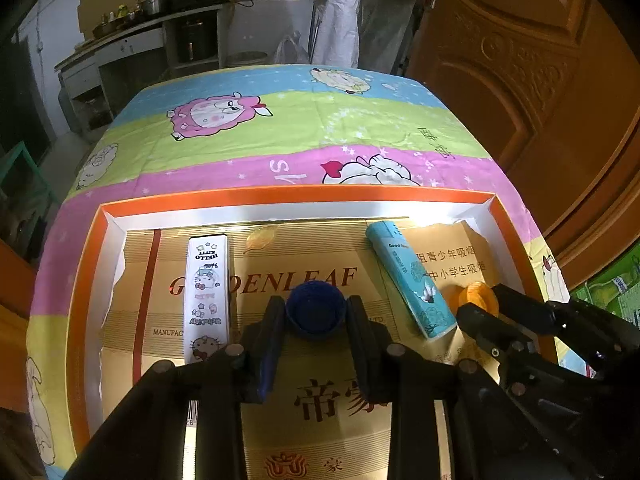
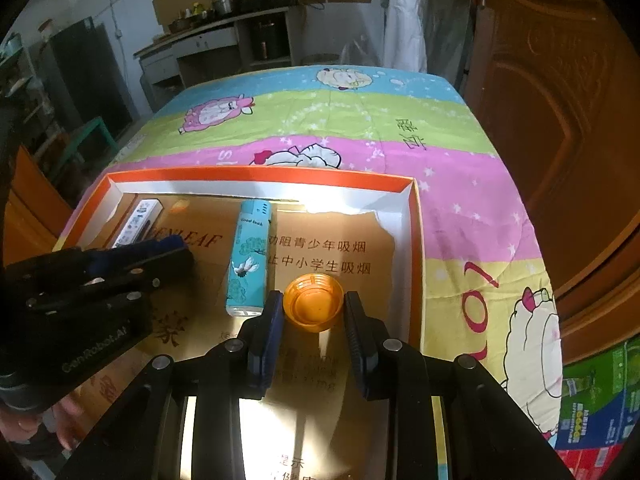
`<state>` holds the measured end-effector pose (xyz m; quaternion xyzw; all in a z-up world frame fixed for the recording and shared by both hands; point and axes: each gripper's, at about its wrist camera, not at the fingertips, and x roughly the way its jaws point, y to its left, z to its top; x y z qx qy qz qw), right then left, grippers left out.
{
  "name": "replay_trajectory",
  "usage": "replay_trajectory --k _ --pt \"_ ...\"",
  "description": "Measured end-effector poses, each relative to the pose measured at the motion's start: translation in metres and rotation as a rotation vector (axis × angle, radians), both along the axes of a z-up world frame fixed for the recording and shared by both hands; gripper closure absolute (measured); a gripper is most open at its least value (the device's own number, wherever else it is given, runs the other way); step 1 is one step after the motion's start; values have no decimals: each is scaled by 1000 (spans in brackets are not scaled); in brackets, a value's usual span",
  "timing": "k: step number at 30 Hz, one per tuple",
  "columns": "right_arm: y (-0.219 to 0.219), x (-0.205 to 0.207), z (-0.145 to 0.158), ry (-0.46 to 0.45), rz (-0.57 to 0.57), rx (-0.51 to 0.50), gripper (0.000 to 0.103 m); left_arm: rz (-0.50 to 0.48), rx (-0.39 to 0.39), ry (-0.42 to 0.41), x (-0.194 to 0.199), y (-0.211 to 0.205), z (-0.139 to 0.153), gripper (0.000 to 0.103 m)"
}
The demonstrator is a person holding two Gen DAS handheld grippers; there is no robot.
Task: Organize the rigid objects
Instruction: 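Carry both caps into the tray box and open both grippers, then withdraw both tools toward the remaining caps and tubes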
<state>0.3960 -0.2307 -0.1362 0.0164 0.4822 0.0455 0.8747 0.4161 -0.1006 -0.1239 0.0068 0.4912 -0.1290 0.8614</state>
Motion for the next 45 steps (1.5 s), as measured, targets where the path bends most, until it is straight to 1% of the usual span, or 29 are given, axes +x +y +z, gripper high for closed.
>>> replay_trajectory --k 1,2,3,5,7,20,25,30,37,45 --pt "0 -1 0 0 -1 0 66 2 4 -6 0 0 1 62" --pt "0 -2 1 -2 -2 1 60 3 5 -10 -1 0 2 53" --pt "0 -3 1 -5 -4 0 58 2 2 -9 -2 0 3 50" --pt "-2 -6 4 -15 -8 -3 55 -2 -10 -12 -5 0 5 50" --pt "-3 -8 7 -20 -16 -6 54 -4 -12 -20 -8 0 8 50" --pt "-3 -40 30 -47 -30 0 53 -3 -44 -67 -43 13 43 50" --pt "2 -61 42 -63 -27 3 53 2 -62 -98 -68 21 61 50" --pt "9 -83 54 -80 -20 3 53 10 -76 -116 -95 32 72 50" --pt "19 -117 69 -98 -9 4 53 32 -109 -137 -128 55 83 50" --pt "37 -155 74 -104 19 11 53 71 -134 -161 -166 88 88 50"
